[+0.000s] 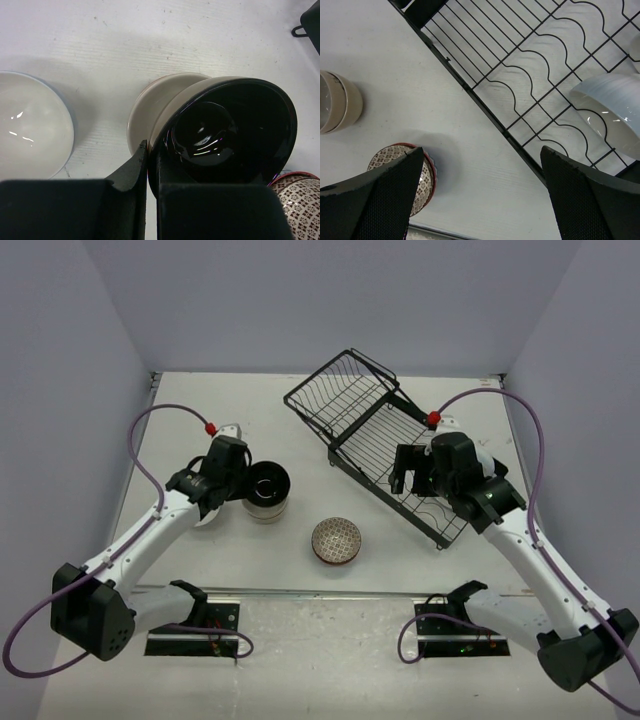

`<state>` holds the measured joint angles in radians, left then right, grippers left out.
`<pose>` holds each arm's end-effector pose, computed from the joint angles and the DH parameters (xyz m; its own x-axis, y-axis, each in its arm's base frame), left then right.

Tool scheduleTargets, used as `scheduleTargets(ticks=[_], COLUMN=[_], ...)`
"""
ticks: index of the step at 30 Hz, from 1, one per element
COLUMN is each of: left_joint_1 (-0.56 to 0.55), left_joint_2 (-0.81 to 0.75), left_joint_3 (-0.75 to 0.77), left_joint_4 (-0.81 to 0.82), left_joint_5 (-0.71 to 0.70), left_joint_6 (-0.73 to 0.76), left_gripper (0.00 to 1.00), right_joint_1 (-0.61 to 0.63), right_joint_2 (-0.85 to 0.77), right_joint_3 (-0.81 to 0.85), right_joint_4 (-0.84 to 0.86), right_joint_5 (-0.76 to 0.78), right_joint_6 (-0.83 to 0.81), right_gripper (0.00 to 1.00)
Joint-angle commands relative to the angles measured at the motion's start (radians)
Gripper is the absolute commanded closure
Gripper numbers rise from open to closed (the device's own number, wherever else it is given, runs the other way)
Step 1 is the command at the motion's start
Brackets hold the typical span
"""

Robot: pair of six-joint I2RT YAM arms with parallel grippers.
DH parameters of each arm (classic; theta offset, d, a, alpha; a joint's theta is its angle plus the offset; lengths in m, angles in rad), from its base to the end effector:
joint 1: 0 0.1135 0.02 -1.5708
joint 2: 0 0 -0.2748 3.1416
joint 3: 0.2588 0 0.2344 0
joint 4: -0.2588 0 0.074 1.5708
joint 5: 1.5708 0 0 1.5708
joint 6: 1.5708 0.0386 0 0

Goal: Unload the bowls from the dish rack

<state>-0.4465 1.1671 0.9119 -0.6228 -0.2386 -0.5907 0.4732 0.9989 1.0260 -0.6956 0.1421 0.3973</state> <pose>0.2003 -0.0858 0.2813 -0.7343 -0.2484 -0.6318 -0.1511 0.9671 -0.2047 0.1665 0.0791 0.3411 -0.6450 0.1001 -0.7576 -0.1113 0.9685 0.2227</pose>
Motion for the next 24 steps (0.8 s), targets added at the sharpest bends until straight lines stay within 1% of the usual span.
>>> scheduleTargets(ticks=[1, 7, 16, 18, 22, 24], left_joint_1=[0.009, 0.009, 0.009, 0.009, 0.012, 0.015], left_joint_2=[-0.004, 0.006, 0.022, 0.026, 0.031, 0.036], left_joint_3=[0.008, -0.005, -0.051, -0.054, -0.065, -0.065], left_joint_4=[0.031, -0.003, 0.037, 0.043, 0.057, 0.057], left_joint_5=[0.024, -0.022, 0.018, 0.024, 0.038, 0.039], left_joint_6=[0.006, 0.002, 0.015, 0.015, 0.020, 0.025], left_gripper=[1.00, 1.00, 1.00, 0.97, 0.93, 0.85], right_joint_1=[0.004, 0.002, 0.002, 0.004, 0.002, 0.004], right_joint_2=[-0.023, -0.022, -0.014, -0.003, 0.004, 0.004], right_joint_3=[-0.006, -0.004, -0.003, 0.000, 0.002, 0.002], right_joint_4=[0.004, -0.001, -0.001, -0.005, -0.008, -0.008], right_joint_5=[0.028, 0.051, 0.047, 0.045, 0.044, 0.039], right_joint_6=[-0.029, -0.032, -0.038, -0.038, -0.040, -0.041], right_gripper=[0.01, 0.01, 0.01, 0.01, 0.01, 0.01])
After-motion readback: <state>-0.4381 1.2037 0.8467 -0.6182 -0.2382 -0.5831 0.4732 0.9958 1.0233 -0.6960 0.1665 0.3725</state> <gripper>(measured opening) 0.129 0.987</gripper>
